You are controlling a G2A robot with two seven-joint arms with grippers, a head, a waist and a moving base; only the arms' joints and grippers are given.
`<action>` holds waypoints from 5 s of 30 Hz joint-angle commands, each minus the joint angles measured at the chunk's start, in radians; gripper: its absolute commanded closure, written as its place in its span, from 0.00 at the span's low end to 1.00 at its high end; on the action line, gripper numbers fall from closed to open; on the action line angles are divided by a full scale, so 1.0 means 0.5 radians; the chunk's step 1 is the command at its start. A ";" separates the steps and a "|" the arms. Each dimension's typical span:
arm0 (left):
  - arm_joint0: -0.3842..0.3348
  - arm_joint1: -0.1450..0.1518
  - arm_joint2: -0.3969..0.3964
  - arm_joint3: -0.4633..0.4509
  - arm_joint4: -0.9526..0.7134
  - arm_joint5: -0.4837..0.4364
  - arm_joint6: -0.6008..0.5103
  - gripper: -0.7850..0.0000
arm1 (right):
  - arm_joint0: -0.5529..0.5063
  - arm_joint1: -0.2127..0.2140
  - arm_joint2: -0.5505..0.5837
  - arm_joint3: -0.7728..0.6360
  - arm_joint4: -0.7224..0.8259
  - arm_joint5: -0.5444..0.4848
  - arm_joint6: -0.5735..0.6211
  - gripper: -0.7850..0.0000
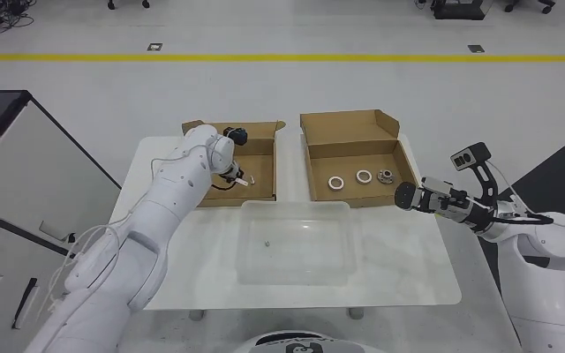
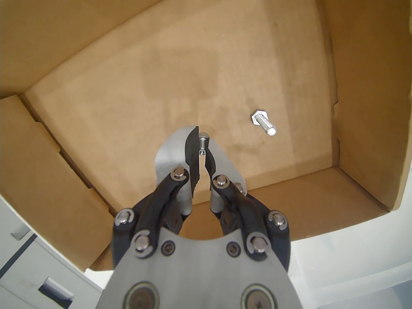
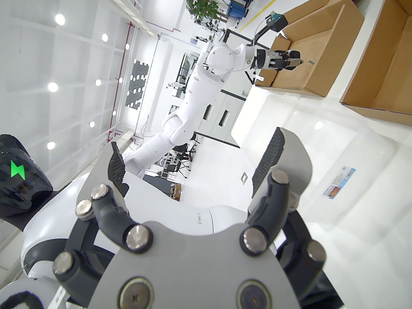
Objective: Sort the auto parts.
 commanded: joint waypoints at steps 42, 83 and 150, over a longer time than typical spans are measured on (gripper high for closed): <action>0.784 0.348 -0.630 -2.188 0.029 -0.474 -0.787 0.00 | 0.000 0.000 0.000 0.000 0.000 0.000 0.000 0.00; 0.297 0.622 0.570 -2.269 -0.287 -0.563 -0.699 0.06 | 0.000 0.000 0.000 0.000 0.000 0.000 0.000 0.00; 0.153 0.450 0.963 -1.624 -0.383 -0.691 -0.570 1.00 | 0.000 0.000 0.000 0.000 0.000 0.000 0.000 0.00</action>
